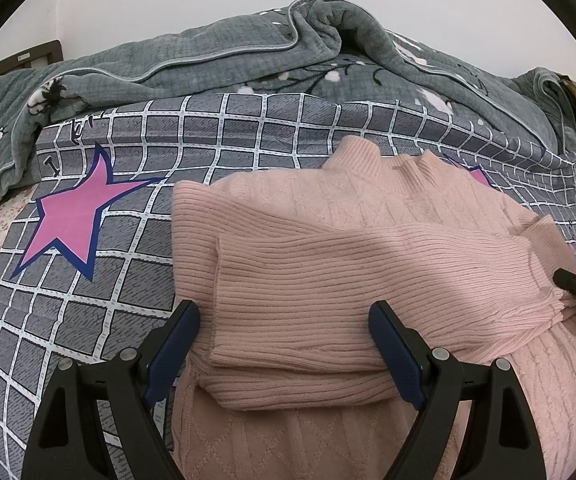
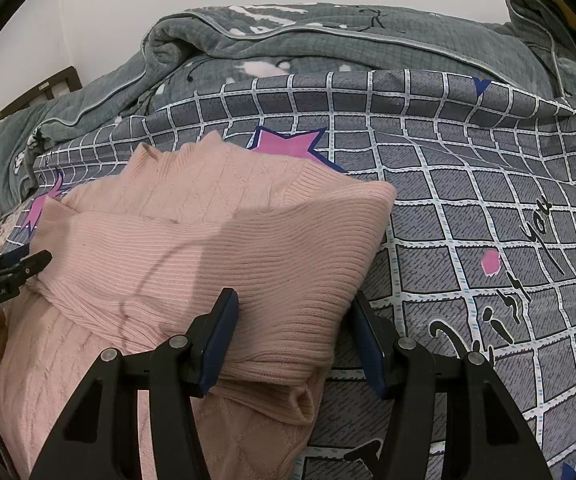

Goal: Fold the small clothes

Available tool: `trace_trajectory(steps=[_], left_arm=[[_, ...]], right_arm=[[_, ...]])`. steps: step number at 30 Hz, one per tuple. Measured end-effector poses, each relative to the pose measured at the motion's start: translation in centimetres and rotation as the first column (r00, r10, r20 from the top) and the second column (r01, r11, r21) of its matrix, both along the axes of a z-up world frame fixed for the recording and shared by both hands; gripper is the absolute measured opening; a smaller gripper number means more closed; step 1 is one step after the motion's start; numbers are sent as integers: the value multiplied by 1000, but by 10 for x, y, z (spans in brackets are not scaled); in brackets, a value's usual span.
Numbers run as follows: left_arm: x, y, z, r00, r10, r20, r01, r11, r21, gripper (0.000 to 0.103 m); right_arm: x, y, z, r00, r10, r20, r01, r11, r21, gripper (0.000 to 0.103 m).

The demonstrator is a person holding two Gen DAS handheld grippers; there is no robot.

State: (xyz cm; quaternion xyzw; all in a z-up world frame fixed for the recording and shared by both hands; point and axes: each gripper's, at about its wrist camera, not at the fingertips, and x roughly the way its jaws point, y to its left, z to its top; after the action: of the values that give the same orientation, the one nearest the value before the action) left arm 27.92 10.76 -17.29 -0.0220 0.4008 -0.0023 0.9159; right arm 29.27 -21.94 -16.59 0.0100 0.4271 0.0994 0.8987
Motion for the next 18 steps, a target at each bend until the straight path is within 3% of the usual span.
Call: trace_trajectory(steps=[6, 12, 18], left_arm=[[-4, 0, 1, 1000, 1, 5, -1, 1000, -10, 86], [-17, 6, 2, 1000, 6, 11, -5, 998, -66, 86], [-30, 8, 2, 1000, -20, 5, 20, 996, -86, 86]], right_arm=[[0, 2, 1, 1000, 6, 6, -6, 1000, -12, 56], [-3, 3, 3, 1000, 11, 22, -10, 1000, -23, 56], [-12, 3, 11, 996, 6, 94, -3, 1000, -28, 56]])
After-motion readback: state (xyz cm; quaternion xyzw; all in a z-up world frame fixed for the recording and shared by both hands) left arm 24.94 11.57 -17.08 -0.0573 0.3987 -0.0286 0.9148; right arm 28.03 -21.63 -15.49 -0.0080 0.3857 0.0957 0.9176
